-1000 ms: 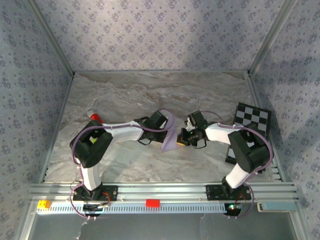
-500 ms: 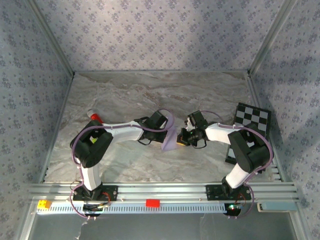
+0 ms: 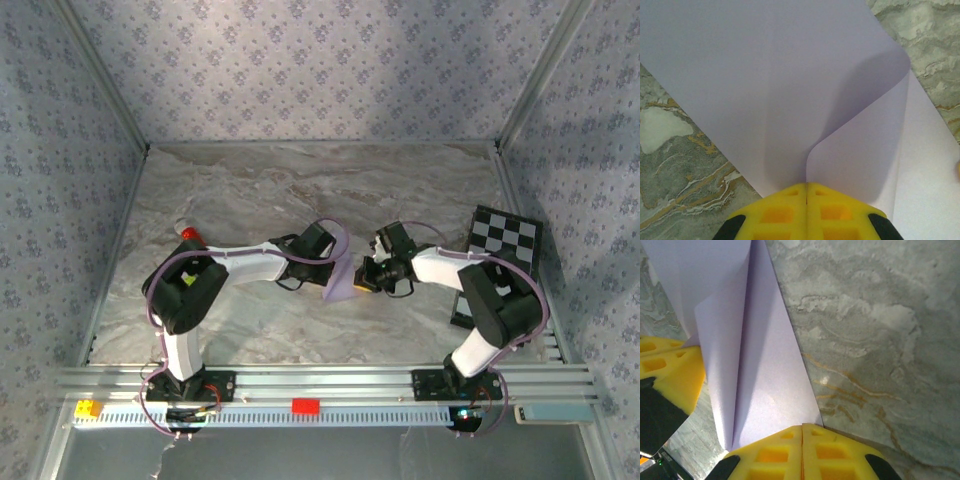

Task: Fold a paper plane with a square sheet of paper (pick it up from the middle)
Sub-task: Fold the triangle a second time at the center of the table.

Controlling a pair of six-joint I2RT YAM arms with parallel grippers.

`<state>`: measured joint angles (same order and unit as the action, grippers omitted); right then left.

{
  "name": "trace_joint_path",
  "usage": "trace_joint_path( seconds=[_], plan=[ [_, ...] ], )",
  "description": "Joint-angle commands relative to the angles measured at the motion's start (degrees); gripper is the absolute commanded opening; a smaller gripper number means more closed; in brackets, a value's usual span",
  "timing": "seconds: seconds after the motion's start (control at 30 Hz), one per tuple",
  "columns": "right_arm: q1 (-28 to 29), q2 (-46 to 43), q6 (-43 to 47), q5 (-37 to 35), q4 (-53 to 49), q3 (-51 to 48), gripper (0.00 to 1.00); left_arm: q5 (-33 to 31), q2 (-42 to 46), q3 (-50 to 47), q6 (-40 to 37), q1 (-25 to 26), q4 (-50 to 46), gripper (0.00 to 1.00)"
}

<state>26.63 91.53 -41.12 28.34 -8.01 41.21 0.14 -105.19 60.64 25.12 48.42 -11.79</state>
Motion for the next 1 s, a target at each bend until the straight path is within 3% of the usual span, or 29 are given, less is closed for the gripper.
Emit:
trace_joint_path(
  seconds=[0.0, 0.1, 0.4, 0.97],
  plan=[
    [-0.6, -4.5, -1.0, 0.6, 0.6, -0.2, 0.07, 0.1, -0.7, -0.8, 0.2, -0.1, -0.4, 0.0],
    [-0.5, -5.2, -3.0, 4.4, 5.2, -0.3, 0.0, 0.4, -0.6, -1.0, 0.4, 0.0, 0.0, 0.0],
    [2.0, 1.1, -9.4, 7.9, 14.7, 1.8, 0.0, 0.6, -0.9, -0.9, 0.1, -0.1, -0.1, 0.0],
    [3.5, 10.2, -10.1, 7.7, 15.8, 4.9, 0.0, 0.8, -1.0, -1.2, 0.1, 0.0, -0.1, 0.0]
  ],
)
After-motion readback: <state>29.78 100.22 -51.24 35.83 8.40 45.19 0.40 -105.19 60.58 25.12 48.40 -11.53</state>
